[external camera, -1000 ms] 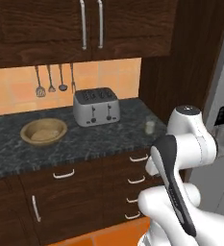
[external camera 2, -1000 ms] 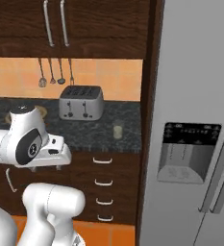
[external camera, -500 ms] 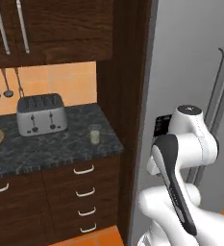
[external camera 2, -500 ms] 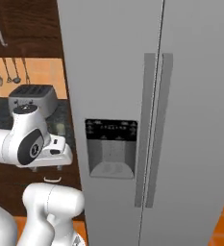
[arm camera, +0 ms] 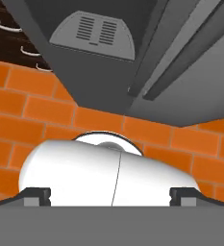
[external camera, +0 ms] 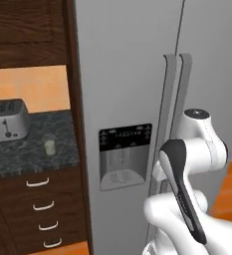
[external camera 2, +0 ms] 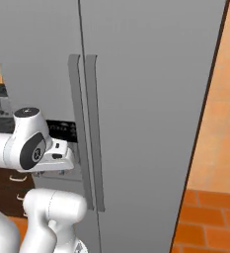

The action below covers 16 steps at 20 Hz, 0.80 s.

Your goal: Grab a lemon wedge from the fridge and one ice cube from the ice bowl, and put them in the glass of lemonade.

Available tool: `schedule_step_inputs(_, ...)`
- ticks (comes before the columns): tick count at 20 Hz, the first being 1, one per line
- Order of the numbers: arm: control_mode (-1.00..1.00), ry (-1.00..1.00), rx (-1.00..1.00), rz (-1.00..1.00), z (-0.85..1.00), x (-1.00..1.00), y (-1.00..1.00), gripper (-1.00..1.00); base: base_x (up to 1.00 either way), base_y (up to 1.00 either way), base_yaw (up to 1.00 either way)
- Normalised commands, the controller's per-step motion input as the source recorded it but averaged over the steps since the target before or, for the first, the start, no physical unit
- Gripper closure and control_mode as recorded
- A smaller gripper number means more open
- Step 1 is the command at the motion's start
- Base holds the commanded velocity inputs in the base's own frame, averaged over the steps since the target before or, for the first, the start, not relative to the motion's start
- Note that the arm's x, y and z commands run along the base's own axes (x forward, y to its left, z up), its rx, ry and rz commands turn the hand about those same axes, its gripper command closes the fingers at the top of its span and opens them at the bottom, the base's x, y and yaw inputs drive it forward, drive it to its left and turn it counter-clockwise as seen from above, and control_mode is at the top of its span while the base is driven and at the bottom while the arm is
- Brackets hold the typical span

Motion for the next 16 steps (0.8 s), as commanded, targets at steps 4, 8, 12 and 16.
schedule_step_inputs(4, 1.0, 0.0, 0.0, 0.0, 0.0, 0.0, 0.0, -1.0, 0.0, -0.57, -0.23)
schedule_step_inputs(8, 1.0, 0.0, 0.0, 0.0, 0.0, 0.0, 0.0, -1.0, -0.08, -0.04, 0.01)
schedule_step_inputs(12, 1.0, 0.0, 0.0, 0.0, 0.0, 0.0, 0.0, -1.0, -0.65, 0.0, 0.11)
schedule_step_inputs(16, 1.0, 0.0, 0.0, 0.0, 0.0, 0.0, 0.0, -1.0, -0.71, 0.0, 0.06)
